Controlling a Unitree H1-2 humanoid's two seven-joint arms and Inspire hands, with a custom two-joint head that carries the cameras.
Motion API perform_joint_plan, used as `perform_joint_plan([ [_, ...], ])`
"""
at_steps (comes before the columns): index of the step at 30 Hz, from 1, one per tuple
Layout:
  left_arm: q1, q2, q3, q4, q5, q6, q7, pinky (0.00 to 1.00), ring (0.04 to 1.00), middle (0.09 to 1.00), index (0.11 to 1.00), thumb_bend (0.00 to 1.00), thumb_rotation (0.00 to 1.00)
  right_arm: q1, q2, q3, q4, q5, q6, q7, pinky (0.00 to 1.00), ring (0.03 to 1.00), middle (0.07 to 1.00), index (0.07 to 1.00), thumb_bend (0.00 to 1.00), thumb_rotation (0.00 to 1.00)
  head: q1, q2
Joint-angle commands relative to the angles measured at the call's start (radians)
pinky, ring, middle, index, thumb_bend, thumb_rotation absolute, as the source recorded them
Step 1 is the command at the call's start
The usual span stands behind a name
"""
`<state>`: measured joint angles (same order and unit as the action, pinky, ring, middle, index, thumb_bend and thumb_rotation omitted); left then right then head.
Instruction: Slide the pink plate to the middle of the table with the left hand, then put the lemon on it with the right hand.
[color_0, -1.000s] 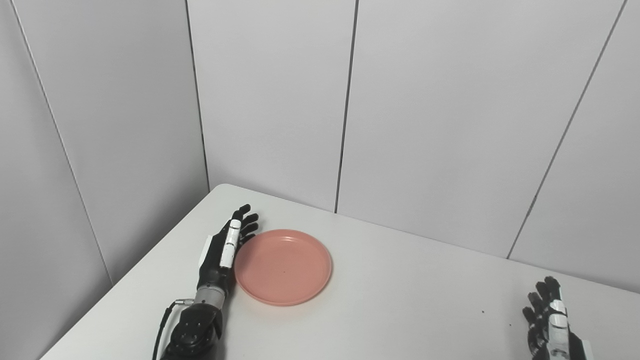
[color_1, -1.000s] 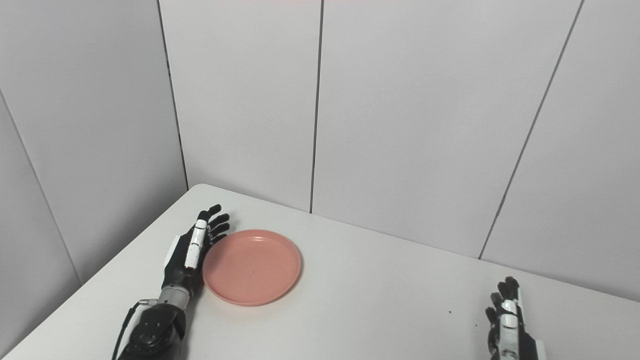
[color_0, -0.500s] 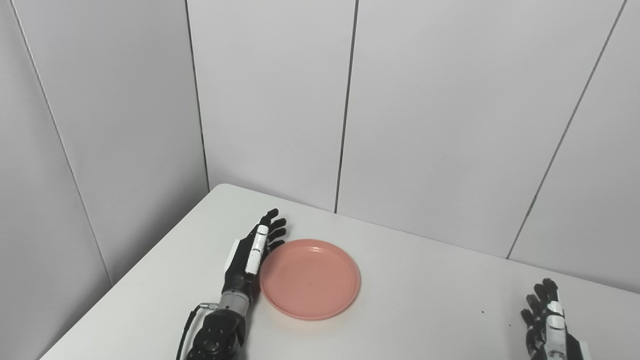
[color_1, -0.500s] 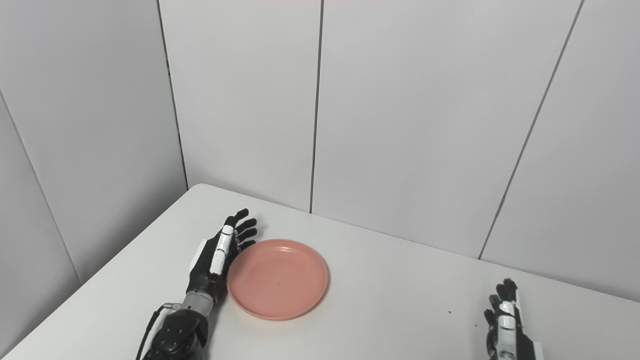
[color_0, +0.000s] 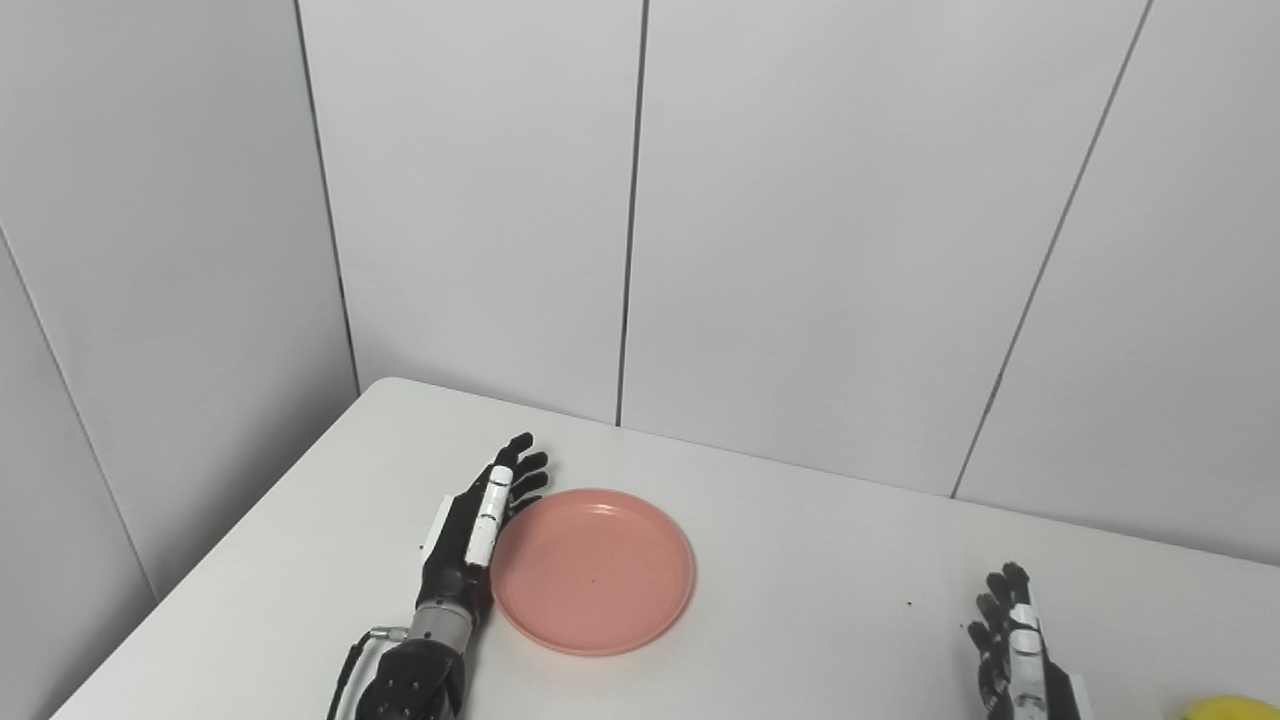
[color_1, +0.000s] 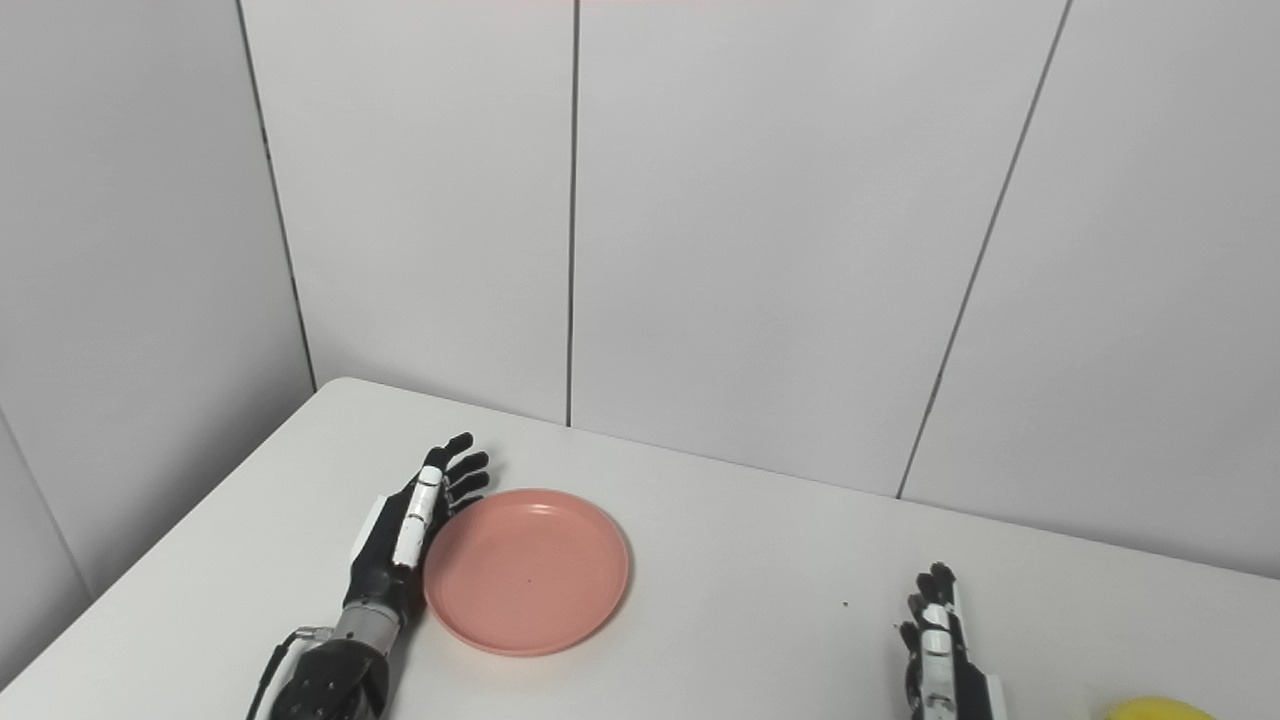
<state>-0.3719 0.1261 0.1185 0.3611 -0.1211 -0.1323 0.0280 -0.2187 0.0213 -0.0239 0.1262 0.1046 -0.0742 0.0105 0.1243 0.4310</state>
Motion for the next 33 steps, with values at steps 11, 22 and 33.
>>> perform_joint_plan([
  [11, -0.013, -0.044, -0.023, 0.035, -0.035, -0.014, -0.063, 0.86, 0.869, 0.861, 0.865, 0.70, 1.00, -0.050, 0.024, 0.007, 0.000, -0.033, -0.040, -0.019, 1.00, 1.000, 0.966, 0.977, 0.67, 1.00, -0.115, 0.038],
  [22, -0.020, -0.075, -0.031, 0.028, -0.052, 0.005, -0.084, 0.86, 0.875, 0.850, 0.855, 0.71, 1.00, -0.066, 0.041, 0.014, 0.017, -0.048, -0.051, -0.023, 1.00, 0.980, 0.961, 0.974, 0.67, 1.00, -0.209, 0.068],
  [33, -0.018, -0.091, -0.066, 0.018, -0.038, -0.002, -0.099, 0.82, 0.854, 0.854, 0.852, 0.72, 1.00, -0.072, 0.047, 0.032, 0.026, -0.083, -0.051, -0.031, 1.00, 0.966, 0.963, 0.975, 0.68, 1.00, -0.265, 0.086],
])
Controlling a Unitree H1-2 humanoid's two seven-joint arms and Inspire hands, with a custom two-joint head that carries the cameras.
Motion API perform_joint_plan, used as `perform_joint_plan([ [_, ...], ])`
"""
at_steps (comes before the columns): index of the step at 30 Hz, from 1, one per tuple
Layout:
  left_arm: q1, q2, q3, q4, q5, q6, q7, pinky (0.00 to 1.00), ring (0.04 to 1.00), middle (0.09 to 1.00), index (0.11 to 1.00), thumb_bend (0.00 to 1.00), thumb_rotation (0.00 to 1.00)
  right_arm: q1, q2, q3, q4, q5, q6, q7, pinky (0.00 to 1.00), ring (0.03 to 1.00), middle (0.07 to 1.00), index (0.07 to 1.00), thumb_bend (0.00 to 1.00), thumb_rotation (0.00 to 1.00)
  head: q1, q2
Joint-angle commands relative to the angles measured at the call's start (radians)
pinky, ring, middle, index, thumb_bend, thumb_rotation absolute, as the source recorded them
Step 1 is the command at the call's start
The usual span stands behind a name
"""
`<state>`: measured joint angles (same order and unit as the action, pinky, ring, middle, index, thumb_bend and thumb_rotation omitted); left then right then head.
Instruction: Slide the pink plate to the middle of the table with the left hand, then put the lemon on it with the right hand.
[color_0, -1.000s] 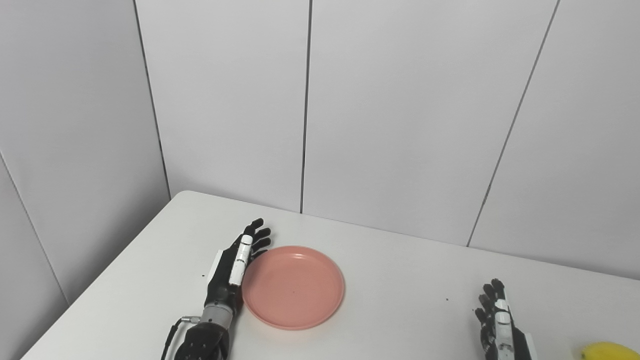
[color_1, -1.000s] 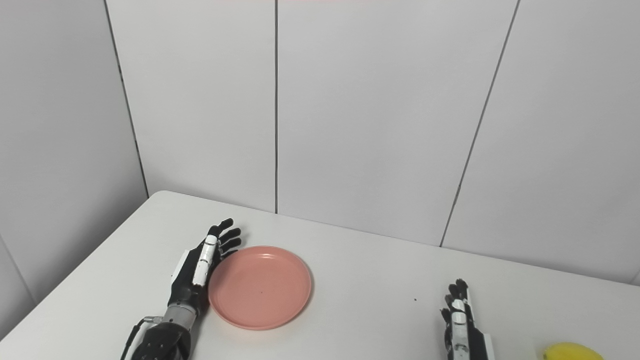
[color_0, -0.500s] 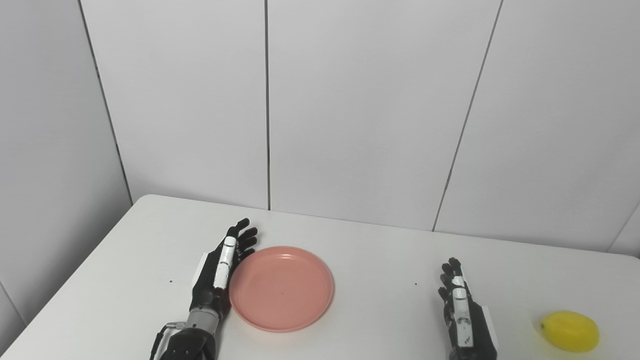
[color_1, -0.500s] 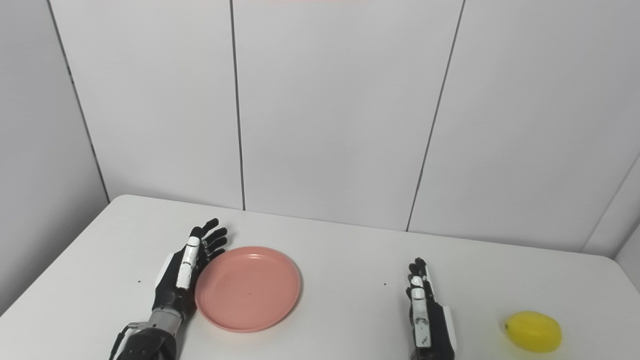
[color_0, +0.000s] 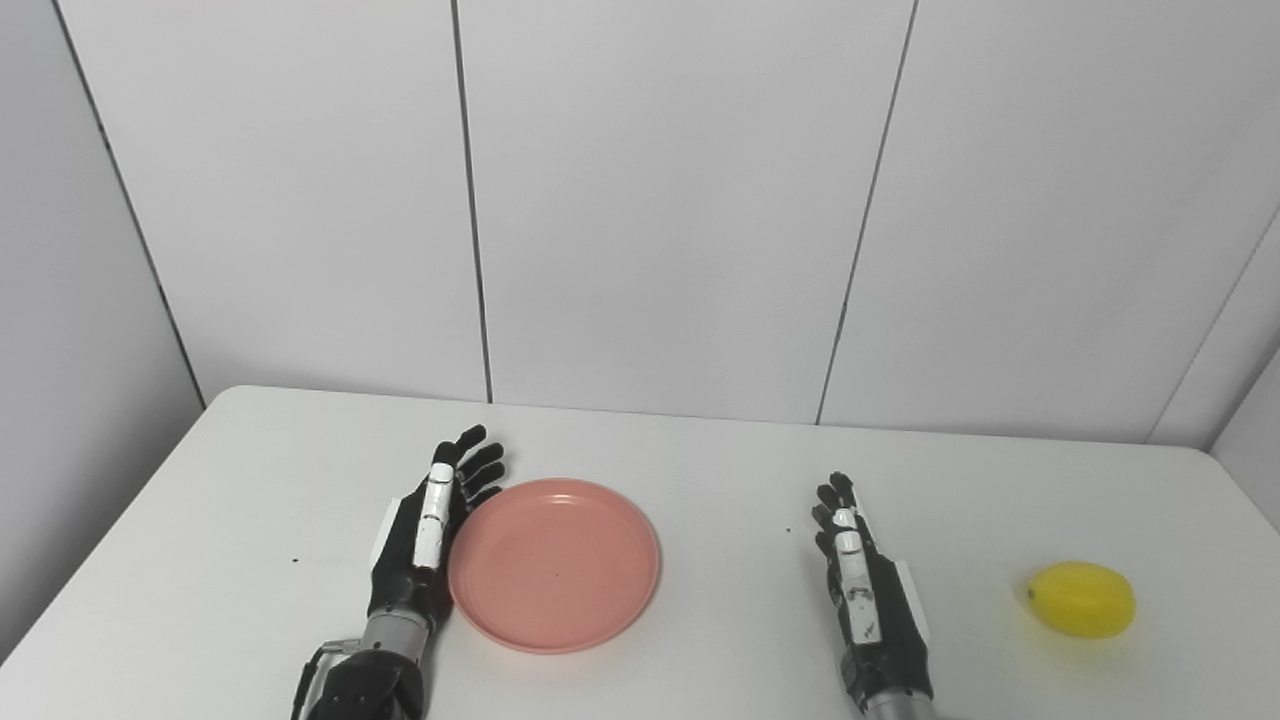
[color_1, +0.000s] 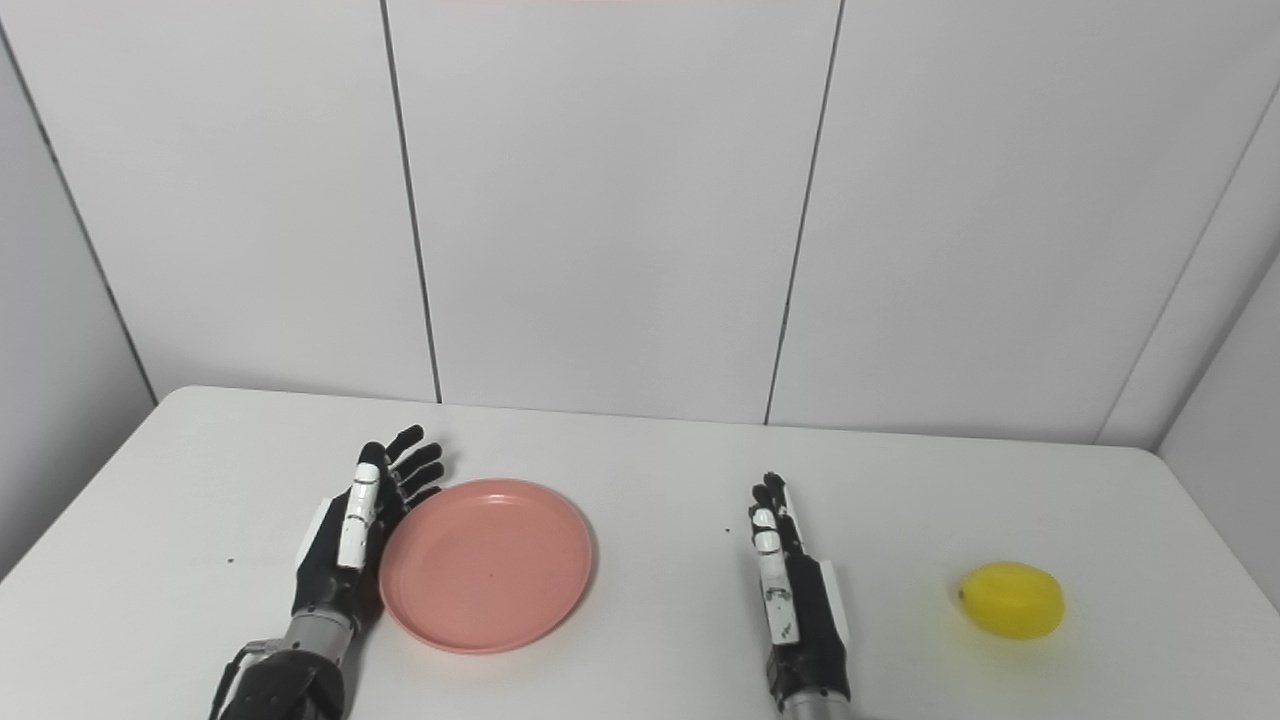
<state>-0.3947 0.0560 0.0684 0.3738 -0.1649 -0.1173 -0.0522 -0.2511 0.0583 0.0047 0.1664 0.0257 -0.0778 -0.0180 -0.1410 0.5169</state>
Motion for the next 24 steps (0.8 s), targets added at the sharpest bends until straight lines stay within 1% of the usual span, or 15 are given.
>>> perform_joint_plan([
  [1, 0.006, -0.023, -0.018, 0.004, 0.005, -0.018, -0.020, 0.81, 0.858, 0.857, 0.855, 0.70, 1.00, -0.041, 0.011, 0.004, -0.014, -0.004, -0.048, -0.003, 1.00, 0.964, 0.961, 0.972, 0.68, 1.00, 0.000, 0.000],
  [5, 0.012, -0.035, -0.034, -0.015, 0.015, -0.008, -0.015, 0.82, 0.864, 0.866, 0.870, 0.68, 1.00, -0.047, 0.017, 0.004, 0.002, 0.002, -0.069, -0.002, 1.00, 0.959, 0.958, 0.967, 0.68, 1.00, -0.026, 0.006],
  [8, 0.018, -0.042, -0.047, -0.028, 0.024, 0.000, -0.014, 0.82, 0.861, 0.866, 0.875, 0.69, 1.00, -0.051, 0.021, 0.005, 0.009, 0.002, -0.076, -0.003, 1.00, 0.958, 0.952, 0.965, 0.67, 1.00, -0.048, 0.010],
  [13, 0.026, -0.059, -0.064, -0.057, 0.012, 0.029, -0.036, 0.84, 0.876, 0.879, 0.882, 0.68, 1.00, -0.062, 0.023, 0.008, 0.035, -0.011, -0.098, -0.008, 0.98, 0.951, 0.951, 0.966, 0.69, 1.00, -0.083, 0.013],
  [18, 0.024, -0.070, -0.076, -0.052, 0.021, 0.018, -0.047, 0.84, 0.881, 0.883, 0.889, 0.66, 1.00, -0.073, 0.027, 0.011, 0.054, -0.025, -0.114, -0.022, 0.96, 0.942, 0.942, 0.961, 0.69, 1.00, -0.104, 0.018],
  [19, 0.021, -0.073, -0.077, -0.048, 0.024, 0.013, -0.044, 0.84, 0.879, 0.883, 0.889, 0.66, 1.00, -0.075, 0.029, 0.010, 0.056, -0.026, -0.113, -0.024, 0.97, 0.943, 0.942, 0.962, 0.69, 1.00, -0.121, 0.029],
  [20, 0.019, -0.076, -0.077, -0.046, 0.026, 0.009, -0.043, 0.83, 0.877, 0.882, 0.888, 0.66, 1.00, -0.077, 0.030, 0.010, 0.058, -0.025, -0.112, -0.025, 0.97, 0.945, 0.943, 0.963, 0.70, 1.00, -0.121, 0.029],
  [21, 0.015, -0.077, -0.077, -0.039, 0.025, 0.005, -0.045, 0.83, 0.875, 0.882, 0.887, 0.67, 1.00, -0.079, 0.031, 0.010, 0.058, -0.024, -0.110, -0.026, 0.97, 0.946, 0.944, 0.963, 0.70, 1.00, -0.128, 0.038],
  [22, 0.012, -0.078, -0.077, -0.034, 0.023, 0.003, -0.047, 0.84, 0.883, 0.885, 0.888, 0.68, 1.00, -0.081, 0.031, 0.010, 0.058, -0.024, -0.108, -0.027, 0.99, 0.950, 0.945, 0.964, 0.70, 1.00, -0.128, 0.038],
  [23, 0.010, -0.078, -0.077, -0.030, 0.023, 0.004, -0.048, 0.84, 0.884, 0.885, 0.888, 0.68, 1.00, -0.083, 0.032, 0.010, 0.058, -0.025, -0.107, -0.029, 0.99, 0.951, 0.945, 0.964, 0.70, 1.00, -0.137, 0.050],
  [24, 0.008, -0.078, -0.076, -0.028, 0.023, 0.004, -0.049, 0.84, 0.884, 0.884, 0.886, 0.69, 1.00, -0.084, 0.032, 0.010, 0.058, -0.025, -0.107, -0.031, 0.99, 0.950, 0.944, 0.963, 0.70, 1.00, -0.137, 0.050],
])
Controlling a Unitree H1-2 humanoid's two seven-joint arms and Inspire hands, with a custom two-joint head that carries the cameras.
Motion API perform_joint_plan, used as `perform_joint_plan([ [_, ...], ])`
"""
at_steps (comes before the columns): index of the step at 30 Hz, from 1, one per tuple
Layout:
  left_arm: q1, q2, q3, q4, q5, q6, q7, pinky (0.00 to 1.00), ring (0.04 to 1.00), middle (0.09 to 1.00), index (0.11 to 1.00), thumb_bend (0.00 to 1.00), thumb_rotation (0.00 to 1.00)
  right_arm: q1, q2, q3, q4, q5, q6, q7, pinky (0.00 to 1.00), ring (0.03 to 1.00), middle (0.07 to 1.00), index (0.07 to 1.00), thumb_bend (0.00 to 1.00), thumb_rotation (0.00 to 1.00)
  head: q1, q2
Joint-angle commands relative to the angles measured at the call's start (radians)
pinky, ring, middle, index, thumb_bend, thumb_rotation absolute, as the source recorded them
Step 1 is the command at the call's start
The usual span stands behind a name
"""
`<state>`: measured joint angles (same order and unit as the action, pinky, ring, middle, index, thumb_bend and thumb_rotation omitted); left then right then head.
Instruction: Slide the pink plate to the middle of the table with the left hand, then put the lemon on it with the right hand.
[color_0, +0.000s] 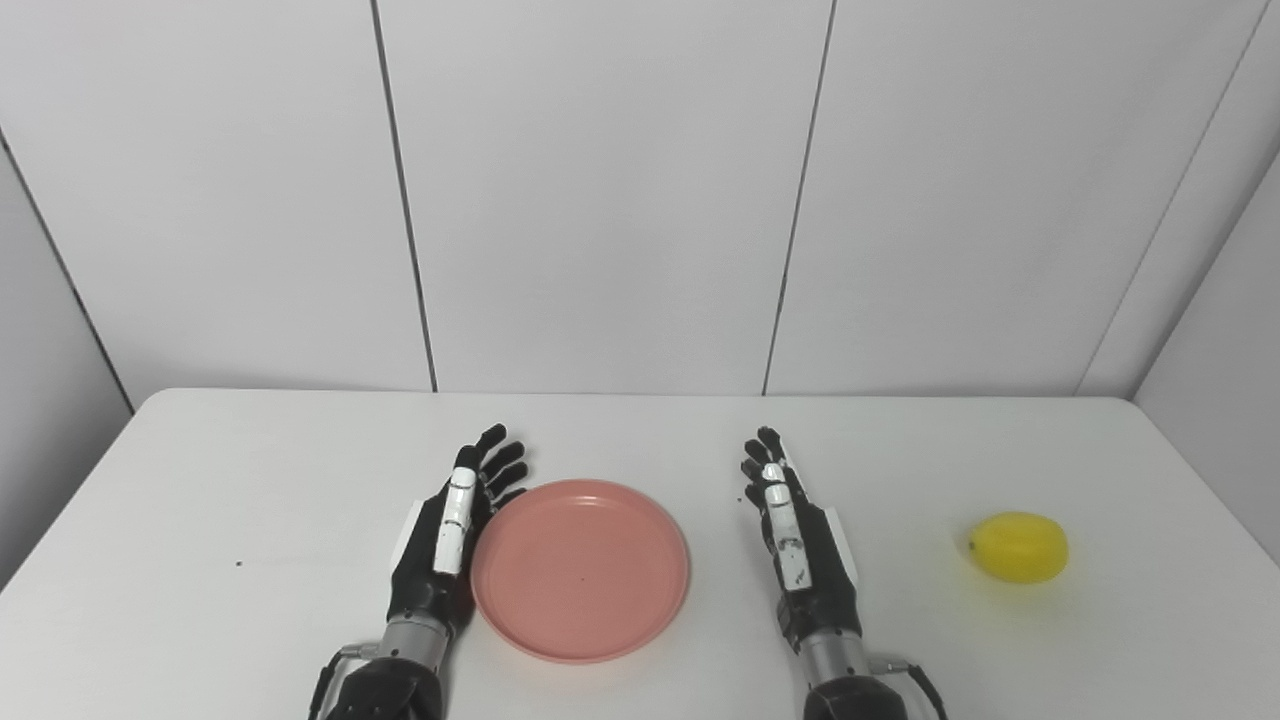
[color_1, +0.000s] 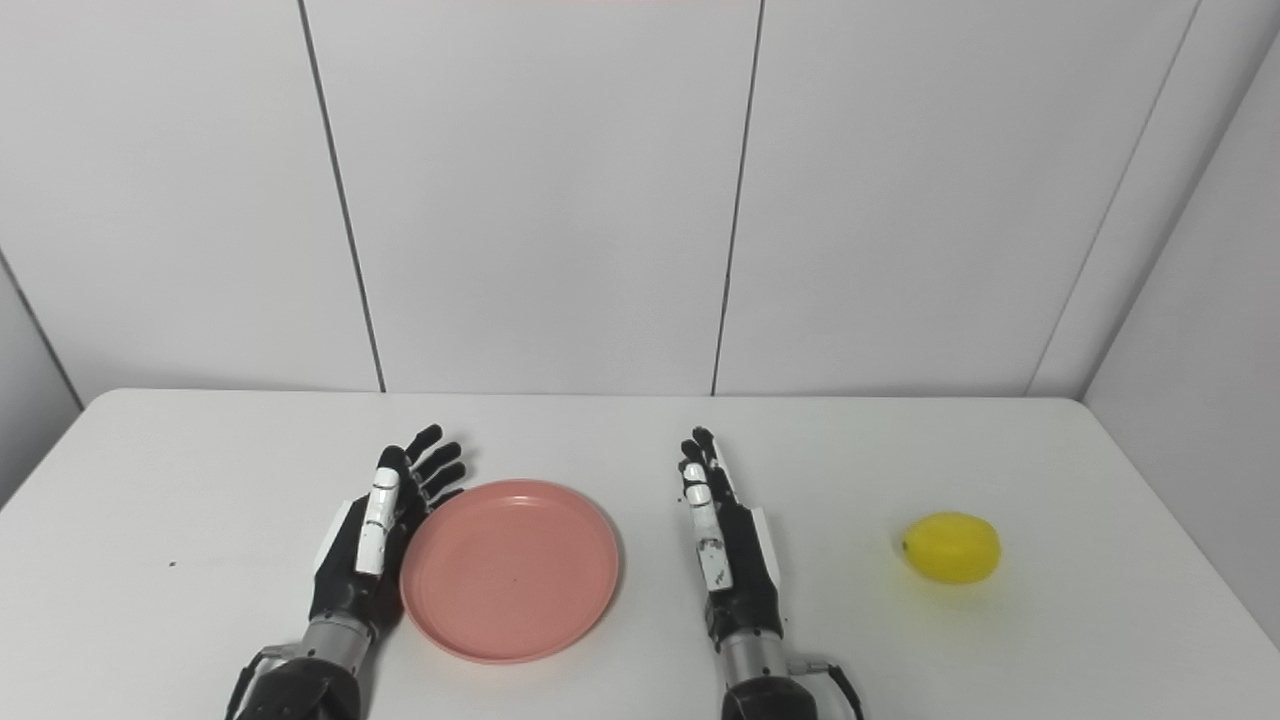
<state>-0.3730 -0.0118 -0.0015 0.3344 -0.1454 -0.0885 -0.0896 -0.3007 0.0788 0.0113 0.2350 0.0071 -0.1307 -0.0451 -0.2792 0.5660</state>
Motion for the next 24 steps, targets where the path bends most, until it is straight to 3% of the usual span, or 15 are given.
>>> perform_joint_plan([
  [1, -0.016, -0.013, -0.008, 0.006, 0.005, -0.017, -0.010, 0.84, 0.882, 0.880, 0.883, 0.69, 1.00, -0.036, 0.013, 0.003, -0.014, -0.006, -0.048, -0.005, 0.99, 0.951, 0.943, 0.961, 0.70, 1.00, -0.007, 0.008],
  [9, -0.027, -0.023, -0.020, -0.002, 0.011, 0.007, -0.010, 0.84, 0.878, 0.874, 0.880, 0.69, 1.00, -0.045, -0.001, 0.004, -0.052, -0.022, -0.027, -0.013, 1.00, 0.972, 0.944, 0.961, 0.69, 1.00, -0.024, 0.042],
  [14, -0.025, -0.030, -0.027, -0.007, 0.020, 0.028, 0.000, 0.82, 0.871, 0.864, 0.873, 0.71, 1.00, -0.040, -0.025, -0.005, -0.130, -0.129, 0.018, -0.069, 0.98, 0.951, 0.942, 0.955, 0.72, 0.99, -0.033, 0.048],
  [16, -0.024, -0.030, -0.031, -0.007, 0.023, 0.030, -0.004, 0.82, 0.871, 0.865, 0.875, 0.72, 1.00, -0.032, -0.040, -0.008, -0.180, -0.199, 0.055, -0.100, 0.94, 0.935, 0.928, 0.949, 0.69, 0.91, -0.036, 0.048],
  [19, -0.026, -0.033, -0.036, -0.003, 0.021, 0.029, -0.013, 0.83, 0.877, 0.871, 0.881, 0.71, 1.00, -0.020, -0.063, -0.023, -0.258, -0.269, 0.103, -0.129, 0.89, 0.918, 0.915, 0.935, 0.67, 0.64, -0.042, 0.047],
  [24, -0.028, -0.034, -0.042, 0.006, 0.024, 0.024, -0.020, 0.83, 0.880, 0.875, 0.884, 0.71, 1.00, -0.013, -0.102, -0.052, -0.333, -0.382, 0.150, -0.179, 0.89, 0.905, 0.899, 0.931, 0.75, 0.51, -0.055, 0.038],
])
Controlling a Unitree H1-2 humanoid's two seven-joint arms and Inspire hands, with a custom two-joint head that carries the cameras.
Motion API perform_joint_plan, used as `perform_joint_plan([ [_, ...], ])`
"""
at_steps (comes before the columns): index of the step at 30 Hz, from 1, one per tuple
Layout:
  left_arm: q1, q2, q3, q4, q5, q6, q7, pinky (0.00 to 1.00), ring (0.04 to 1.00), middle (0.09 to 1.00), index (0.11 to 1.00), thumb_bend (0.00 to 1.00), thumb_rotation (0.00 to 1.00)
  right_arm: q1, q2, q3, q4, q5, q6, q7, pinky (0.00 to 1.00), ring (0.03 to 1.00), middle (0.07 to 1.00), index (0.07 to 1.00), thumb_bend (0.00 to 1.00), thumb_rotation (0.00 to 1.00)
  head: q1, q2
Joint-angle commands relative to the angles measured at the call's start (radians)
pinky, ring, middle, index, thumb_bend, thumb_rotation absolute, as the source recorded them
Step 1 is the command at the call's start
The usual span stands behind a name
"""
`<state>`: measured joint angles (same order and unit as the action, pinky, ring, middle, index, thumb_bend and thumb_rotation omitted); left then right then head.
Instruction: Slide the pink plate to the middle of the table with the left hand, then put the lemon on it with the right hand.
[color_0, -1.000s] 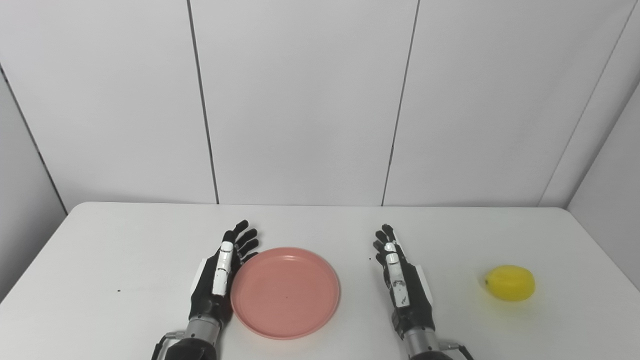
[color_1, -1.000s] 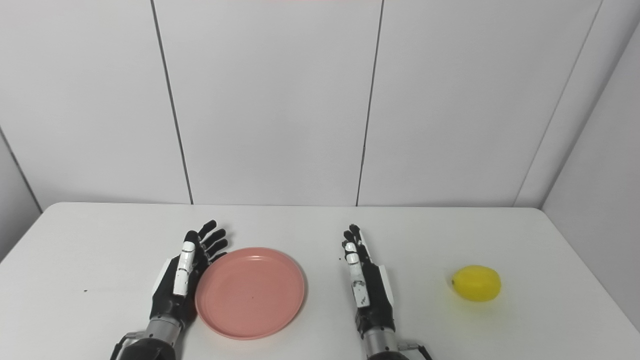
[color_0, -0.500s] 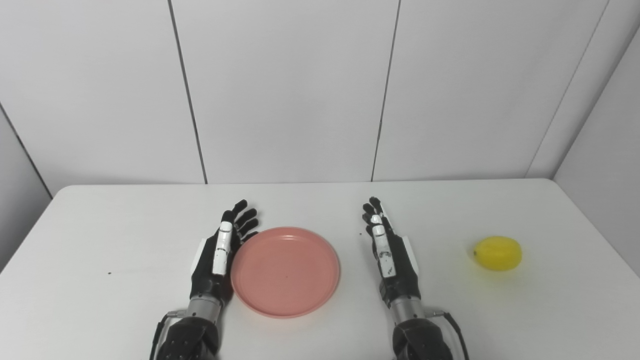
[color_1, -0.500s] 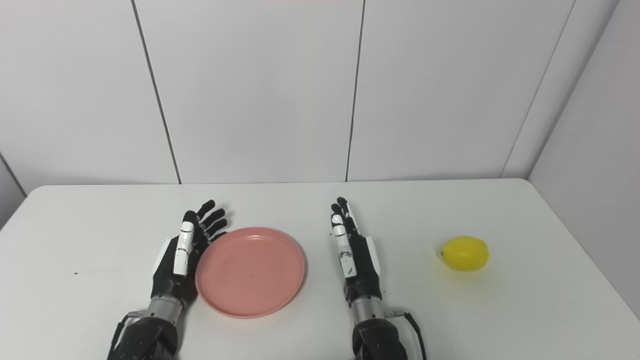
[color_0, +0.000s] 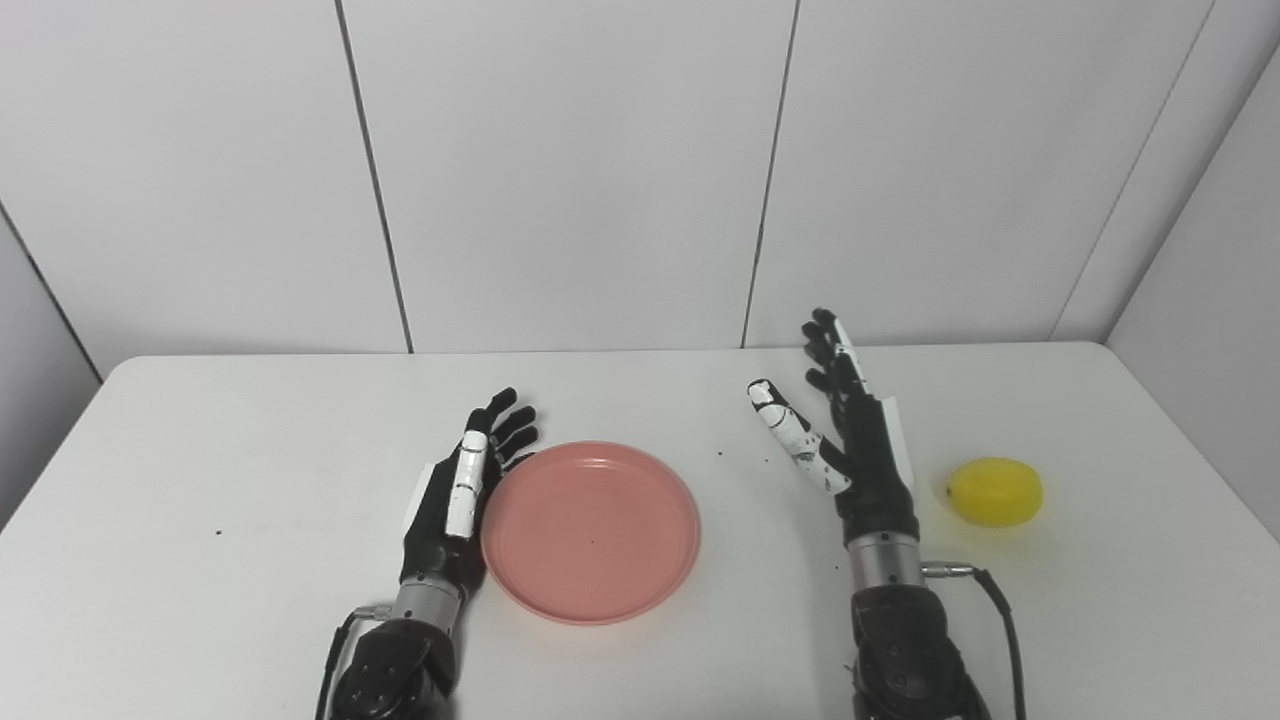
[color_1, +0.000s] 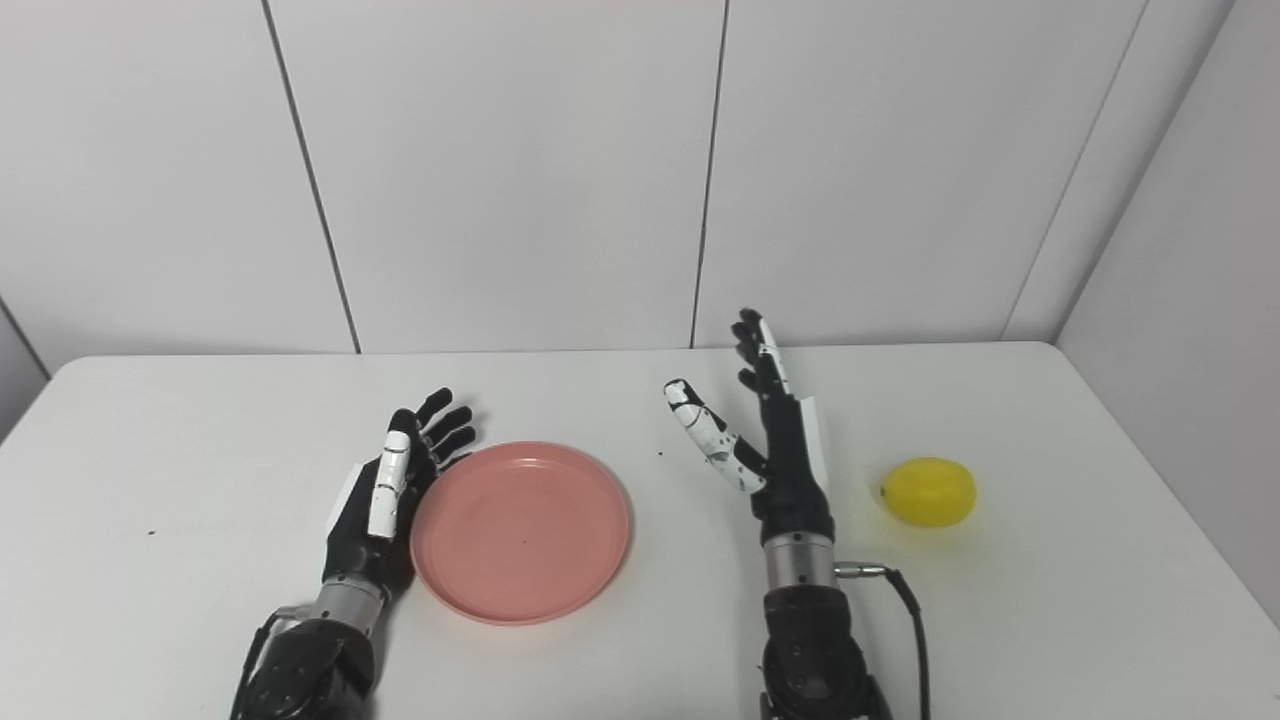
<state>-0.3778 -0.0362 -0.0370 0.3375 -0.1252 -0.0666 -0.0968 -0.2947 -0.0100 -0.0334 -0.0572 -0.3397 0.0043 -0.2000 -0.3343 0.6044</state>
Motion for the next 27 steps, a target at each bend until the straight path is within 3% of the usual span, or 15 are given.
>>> perform_joint_plan([
  [1, -0.023, -0.010, -0.007, 0.004, 0.003, 0.001, -0.012, 0.83, 0.880, 0.875, 0.884, 0.71, 1.00, -0.013, -0.030, -0.016, -0.060, -0.074, 0.037, -0.034, 0.89, 0.903, 0.897, 0.931, 0.75, 0.50, -0.005, -0.004],
  [5, -0.024, -0.009, -0.007, 0.017, 0.002, -0.007, -0.019, 0.83, 0.879, 0.873, 0.881, 0.71, 1.00, 0.009, -0.066, -0.053, -0.132, -0.161, 0.127, -0.045, 0.88, 0.908, 0.905, 0.941, 0.79, 0.39, -0.016, -0.007],
  [11, -0.022, -0.004, -0.007, 0.019, 0.003, -0.014, -0.027, 0.84, 0.887, 0.875, 0.883, 0.71, 1.00, 0.045, -0.097, -0.099, -0.189, -0.244, 0.222, -0.057, 0.86, 0.909, 0.915, 0.946, 0.82, 0.33, -0.021, -0.010],
  [16, -0.022, -0.004, -0.001, 0.012, -0.004, -0.006, -0.027, 0.84, 0.888, 0.873, 0.878, 0.72, 1.00, 0.061, -0.121, -0.112, -0.214, -0.327, 0.312, -0.049, 0.78, 0.879, 0.910, 0.941, 0.85, 0.31, -0.029, -0.011],
  [24, -0.022, 0.002, 0.001, 0.014, -0.003, -0.008, -0.034, 0.84, 0.886, 0.876, 0.880, 0.71, 1.00, 0.082, -0.153, -0.146, -0.245, -0.331, 0.392, -0.026, 0.76, 0.891, 0.933, 0.948, 0.89, 0.20, -0.045, -0.016],
  [27, -0.021, 0.004, 0.000, 0.013, 0.001, -0.008, -0.034, 0.83, 0.882, 0.876, 0.877, 0.71, 1.00, 0.087, -0.171, -0.152, -0.240, -0.336, 0.422, -0.012, 0.71, 0.862, 0.920, 0.944, 0.91, 0.18, -0.047, -0.017],
])
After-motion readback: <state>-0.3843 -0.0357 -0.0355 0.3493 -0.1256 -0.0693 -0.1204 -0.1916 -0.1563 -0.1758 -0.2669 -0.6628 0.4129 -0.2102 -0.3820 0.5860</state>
